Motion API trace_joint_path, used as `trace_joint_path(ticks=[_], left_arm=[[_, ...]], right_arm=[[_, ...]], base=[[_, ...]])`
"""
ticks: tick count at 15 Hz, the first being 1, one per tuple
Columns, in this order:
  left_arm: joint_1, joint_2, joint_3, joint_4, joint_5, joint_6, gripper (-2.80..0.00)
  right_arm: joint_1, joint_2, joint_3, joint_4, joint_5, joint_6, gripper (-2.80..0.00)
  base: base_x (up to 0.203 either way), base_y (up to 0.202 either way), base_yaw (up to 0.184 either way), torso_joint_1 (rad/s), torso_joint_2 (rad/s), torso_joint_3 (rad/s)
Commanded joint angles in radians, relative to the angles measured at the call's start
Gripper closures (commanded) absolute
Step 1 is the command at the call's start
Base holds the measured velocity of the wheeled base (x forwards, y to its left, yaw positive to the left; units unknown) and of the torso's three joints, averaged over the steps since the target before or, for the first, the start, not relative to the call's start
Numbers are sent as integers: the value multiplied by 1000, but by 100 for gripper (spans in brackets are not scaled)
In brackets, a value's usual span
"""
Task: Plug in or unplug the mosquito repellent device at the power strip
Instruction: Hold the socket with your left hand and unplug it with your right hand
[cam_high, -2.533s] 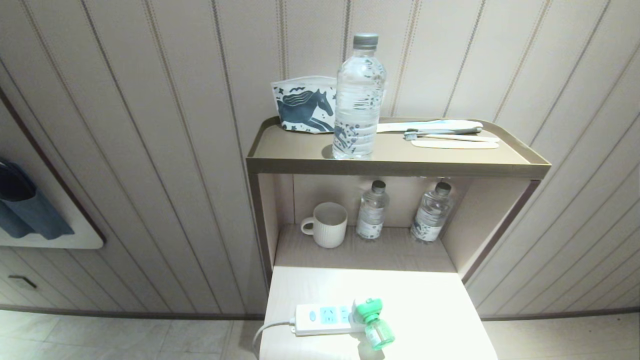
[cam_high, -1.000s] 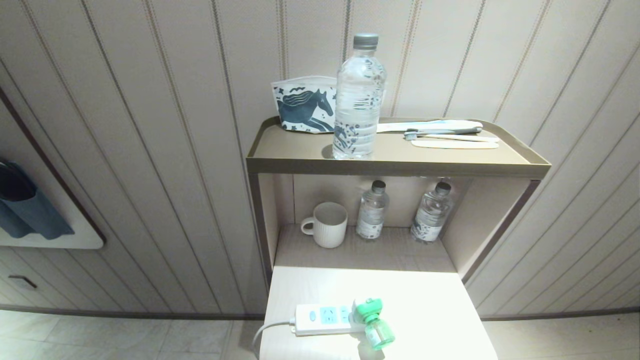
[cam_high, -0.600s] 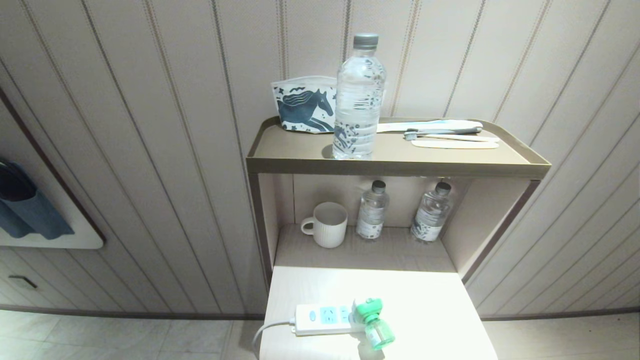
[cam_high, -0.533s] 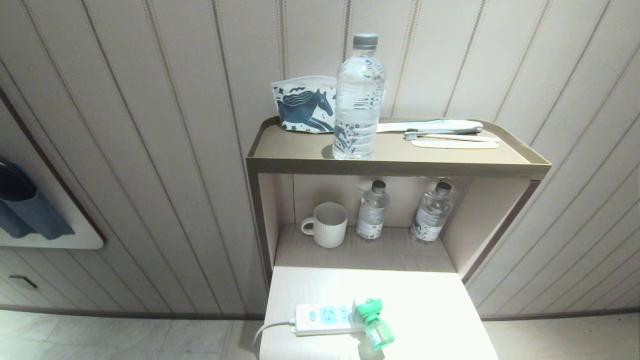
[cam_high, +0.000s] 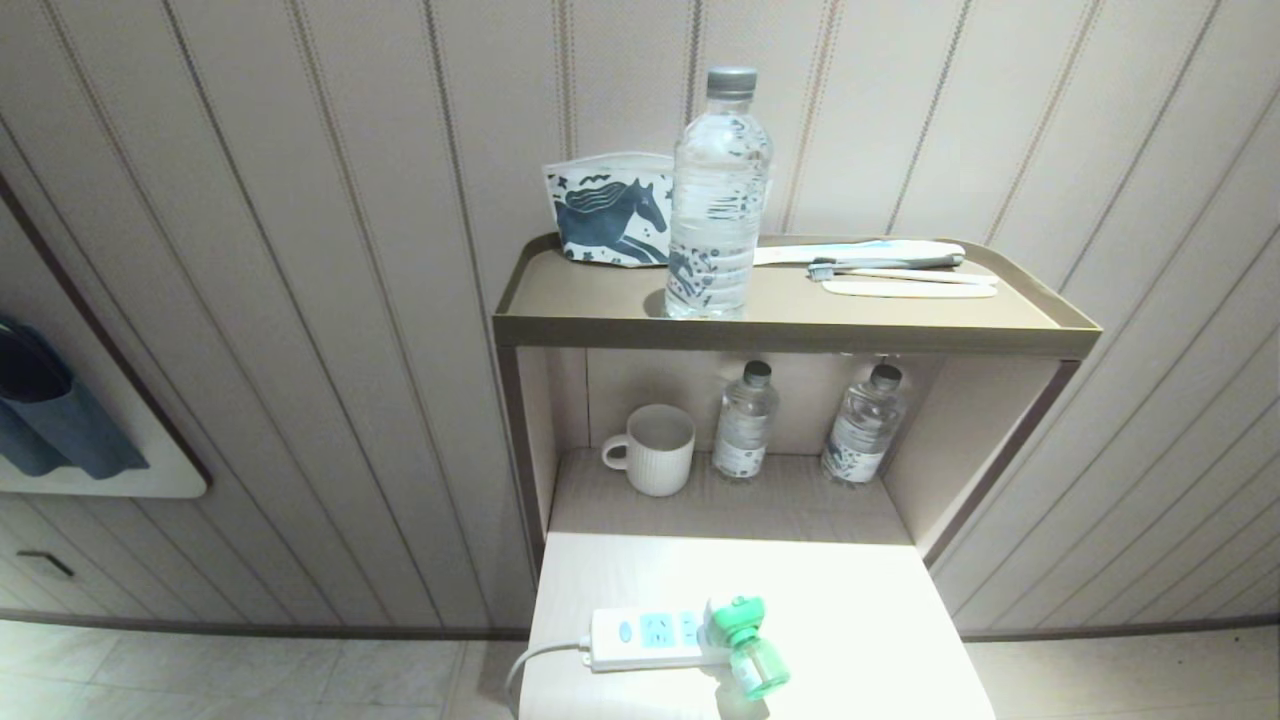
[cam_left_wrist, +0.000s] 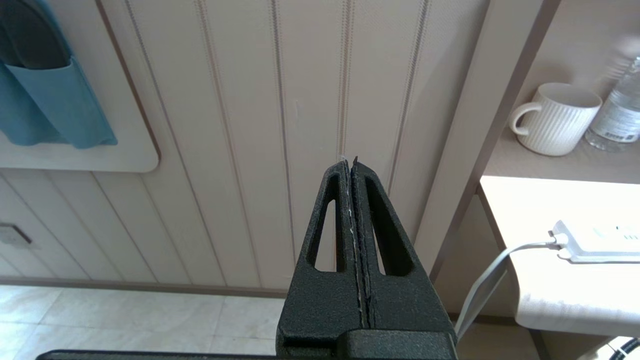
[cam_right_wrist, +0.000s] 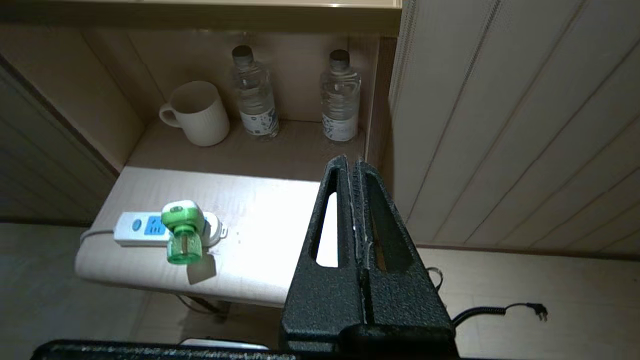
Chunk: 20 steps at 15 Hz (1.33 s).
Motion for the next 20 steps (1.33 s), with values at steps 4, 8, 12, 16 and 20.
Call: trace_joint_path(ticks=[4, 8, 12, 16, 20], left_arm=[[0, 0, 0, -1, 0, 0, 0], [0, 0, 0, -1, 0, 0, 0], [0, 0, 0, -1, 0, 0, 0], [0, 0, 0, -1, 0, 0, 0], [0, 0, 0, -1, 0, 0, 0]], right_arm=[[350, 508, -350, 386, 5, 74, 0], [527, 769, -455, 517, 10, 125, 0], [561, 985, -583, 532, 10, 133, 0], [606, 1131, -689, 531, -2, 132, -280], [660, 1172, -724, 533, -59, 141, -280]], base=[[0, 0, 0, 0, 0, 0], [0, 0, 0, 0, 0, 0], [0, 0, 0, 0, 0, 0], [0, 0, 0, 0, 0, 0], [0, 0, 0, 0, 0, 0]])
